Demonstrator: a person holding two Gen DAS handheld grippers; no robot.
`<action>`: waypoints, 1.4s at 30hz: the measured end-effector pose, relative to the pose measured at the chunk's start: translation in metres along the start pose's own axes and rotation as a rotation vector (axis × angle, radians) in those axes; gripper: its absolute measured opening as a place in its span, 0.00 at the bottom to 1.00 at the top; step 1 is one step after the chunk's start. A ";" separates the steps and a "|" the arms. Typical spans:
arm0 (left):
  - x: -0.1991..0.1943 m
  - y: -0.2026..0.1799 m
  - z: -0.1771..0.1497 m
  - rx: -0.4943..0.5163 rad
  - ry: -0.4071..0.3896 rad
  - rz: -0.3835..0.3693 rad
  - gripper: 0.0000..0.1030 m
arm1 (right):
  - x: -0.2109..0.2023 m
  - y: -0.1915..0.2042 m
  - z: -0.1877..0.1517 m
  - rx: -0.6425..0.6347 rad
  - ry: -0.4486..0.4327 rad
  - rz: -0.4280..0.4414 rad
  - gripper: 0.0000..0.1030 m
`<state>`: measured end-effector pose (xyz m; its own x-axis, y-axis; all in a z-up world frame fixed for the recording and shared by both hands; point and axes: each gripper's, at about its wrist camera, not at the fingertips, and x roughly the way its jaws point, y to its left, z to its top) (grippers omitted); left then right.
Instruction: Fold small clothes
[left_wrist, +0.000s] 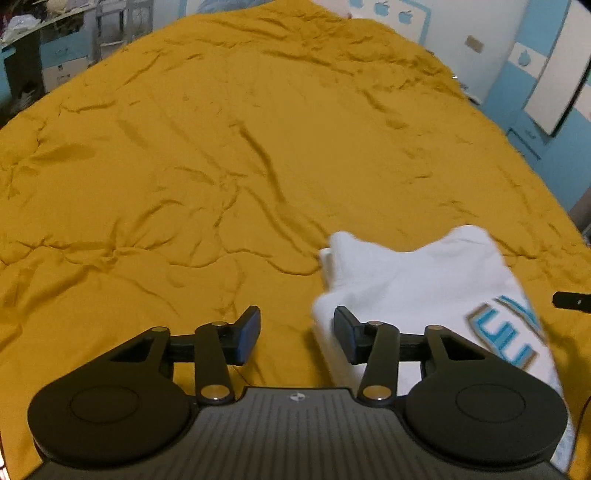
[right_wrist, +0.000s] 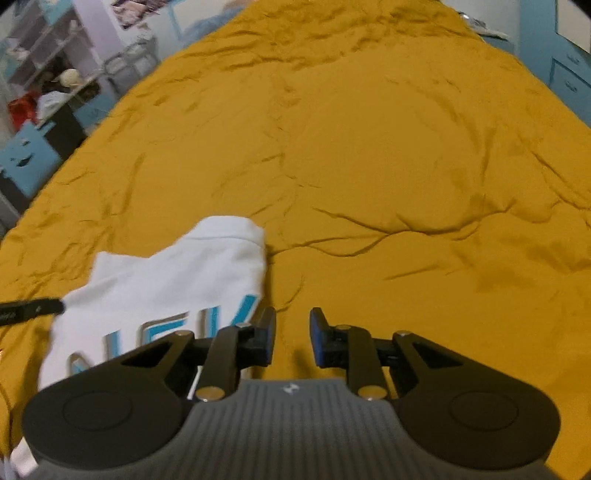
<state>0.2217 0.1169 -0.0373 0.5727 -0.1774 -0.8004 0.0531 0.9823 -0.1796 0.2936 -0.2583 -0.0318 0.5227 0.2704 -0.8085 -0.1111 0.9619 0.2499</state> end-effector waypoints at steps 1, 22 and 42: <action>-0.007 -0.005 -0.002 0.014 -0.008 -0.002 0.52 | -0.008 0.001 -0.004 -0.018 -0.006 0.007 0.16; -0.059 -0.083 -0.096 0.190 0.044 -0.141 0.27 | -0.080 0.078 -0.122 -0.401 -0.021 0.048 0.16; -0.033 -0.067 -0.142 0.158 0.013 -0.040 0.26 | -0.041 0.047 -0.186 -0.338 -0.104 0.024 0.18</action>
<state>0.0836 0.0484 -0.0800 0.5567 -0.2164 -0.8020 0.2046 0.9714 -0.1202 0.1094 -0.2165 -0.0860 0.5979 0.3040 -0.7417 -0.3883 0.9193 0.0638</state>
